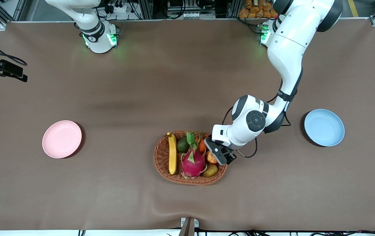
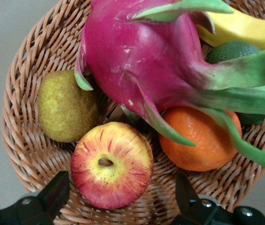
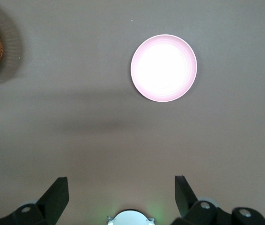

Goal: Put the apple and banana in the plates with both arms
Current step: 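Lower the left gripper and grasp the red apple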

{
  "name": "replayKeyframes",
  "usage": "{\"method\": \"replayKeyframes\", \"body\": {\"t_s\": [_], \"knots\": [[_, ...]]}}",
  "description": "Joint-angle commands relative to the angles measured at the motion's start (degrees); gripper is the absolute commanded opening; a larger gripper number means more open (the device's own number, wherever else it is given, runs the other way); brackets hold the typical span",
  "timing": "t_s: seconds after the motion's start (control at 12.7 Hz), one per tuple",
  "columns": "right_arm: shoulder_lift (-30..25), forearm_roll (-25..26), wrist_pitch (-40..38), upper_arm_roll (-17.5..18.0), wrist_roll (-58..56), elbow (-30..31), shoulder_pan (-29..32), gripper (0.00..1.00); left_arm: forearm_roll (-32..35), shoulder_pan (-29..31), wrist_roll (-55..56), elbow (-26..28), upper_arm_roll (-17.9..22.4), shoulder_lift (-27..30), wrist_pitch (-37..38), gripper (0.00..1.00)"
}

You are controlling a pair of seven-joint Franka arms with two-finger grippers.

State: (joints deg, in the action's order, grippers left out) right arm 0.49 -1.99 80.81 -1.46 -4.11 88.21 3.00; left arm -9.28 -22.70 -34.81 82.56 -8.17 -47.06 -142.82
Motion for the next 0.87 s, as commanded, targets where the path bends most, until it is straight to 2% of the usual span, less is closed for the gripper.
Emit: {"method": "replayKeyframes", "body": {"t_s": [0.0, 0.32, 0.39, 0.47, 0.55, 0.63, 0.79], "knots": [[1.0, -0.5, 0.8, -0.1, -0.6, -0.1, -0.1, 1.00, -1.8, -0.7, -1.6, -1.3, -0.1, -1.3, -1.8, 1.00], [1.6, -0.6, 1.9, -0.1, -0.6, -0.2, -1.3, 1.00, -1.8, -0.8, -1.5, -1.3, -0.1, -2.5, -3.9, 0.99], [2.1, -0.6, 2.2, -0.1, -0.2, -0.2, -1.9, 1.00, -1.8, -0.8, -1.6, -1.3, -0.1, -2.6, -3.9, 0.88], [2.5, -0.7, 2.3, -0.1, 0.0, -0.2, -2.5, 1.00, -1.7, -0.8, -1.7, -1.3, -0.1, -2.4, -3.9, 0.69], [3.0, -0.7, 2.7, -0.1, 0.1, -0.2, -2.8, 1.00, -1.5, -0.8, -1.8, -1.3, 0.0, -2.2, -3.9, 0.45], [3.6, -0.9, 3.1, -0.1, 0.1, -0.2, -2.7, 1.00, -1.6, -0.7, -2.1, -1.3, -0.1, -1.9, -3.8, 0.36], [4.4, -2.0, 3.3, -0.1, 0.0, -0.2, -2.5, 1.00, -1.7, 0.0, -2.1, -1.2, -0.1, -0.4, -3.3, 0.35]]}}
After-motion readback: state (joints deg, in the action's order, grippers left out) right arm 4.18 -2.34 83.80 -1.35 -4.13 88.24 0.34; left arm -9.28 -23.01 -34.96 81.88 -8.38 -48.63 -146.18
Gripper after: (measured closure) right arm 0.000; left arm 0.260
